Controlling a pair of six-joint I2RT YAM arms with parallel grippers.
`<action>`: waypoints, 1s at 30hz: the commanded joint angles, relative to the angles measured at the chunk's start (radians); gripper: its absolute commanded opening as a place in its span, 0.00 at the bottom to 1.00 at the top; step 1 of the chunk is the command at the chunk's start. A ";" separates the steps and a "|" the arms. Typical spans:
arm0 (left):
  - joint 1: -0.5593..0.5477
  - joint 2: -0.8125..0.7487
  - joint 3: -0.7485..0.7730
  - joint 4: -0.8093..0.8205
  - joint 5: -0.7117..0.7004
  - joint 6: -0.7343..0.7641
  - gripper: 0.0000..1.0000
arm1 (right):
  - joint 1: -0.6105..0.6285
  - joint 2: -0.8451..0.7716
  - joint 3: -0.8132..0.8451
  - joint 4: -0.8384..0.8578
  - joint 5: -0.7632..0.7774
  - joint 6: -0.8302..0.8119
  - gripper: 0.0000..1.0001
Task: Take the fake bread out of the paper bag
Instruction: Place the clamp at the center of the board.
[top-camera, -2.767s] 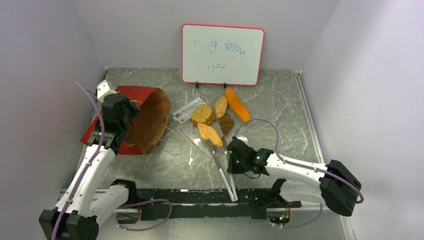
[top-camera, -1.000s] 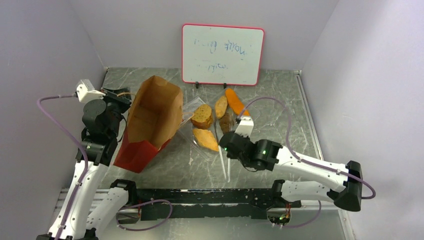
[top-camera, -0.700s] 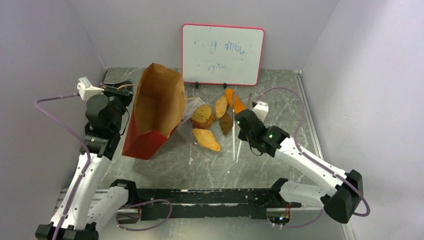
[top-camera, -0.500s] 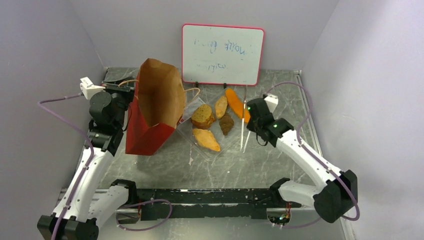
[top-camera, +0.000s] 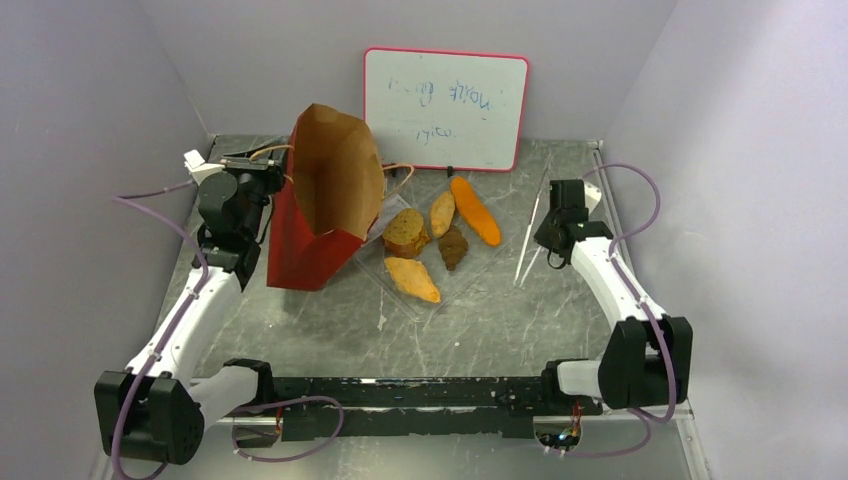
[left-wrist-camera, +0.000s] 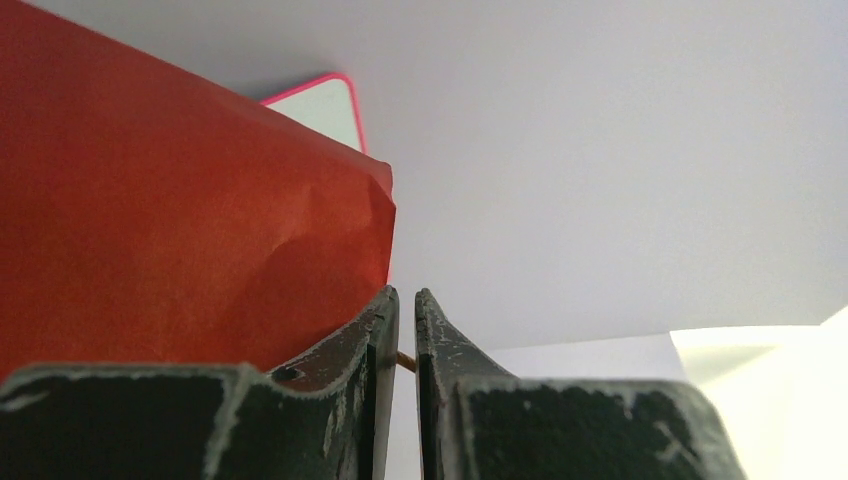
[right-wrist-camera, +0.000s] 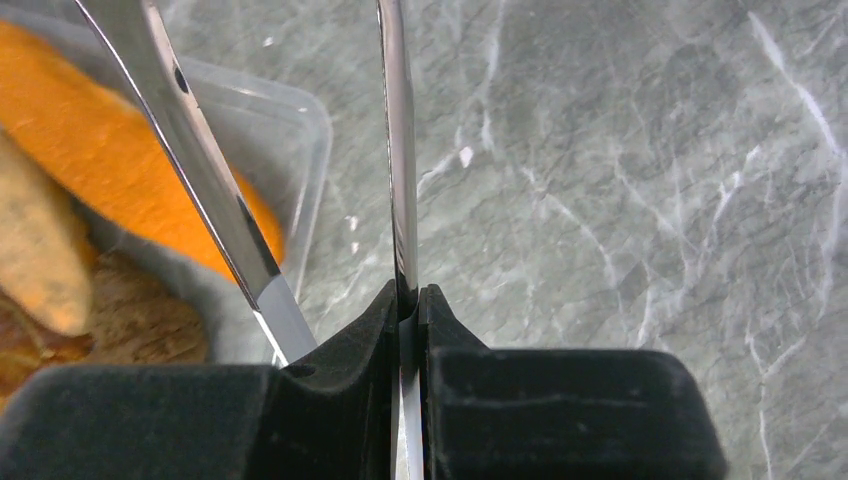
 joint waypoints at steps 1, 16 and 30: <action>0.044 -0.010 0.040 0.129 0.101 -0.077 0.07 | -0.069 0.058 -0.015 0.067 -0.031 -0.034 0.00; 0.267 -0.054 -0.200 0.286 0.328 -0.258 0.07 | -0.130 0.271 -0.030 0.169 -0.102 -0.018 0.06; 0.275 0.040 -0.144 0.417 0.420 -0.299 0.07 | -0.146 0.330 -0.053 0.182 -0.089 -0.016 0.44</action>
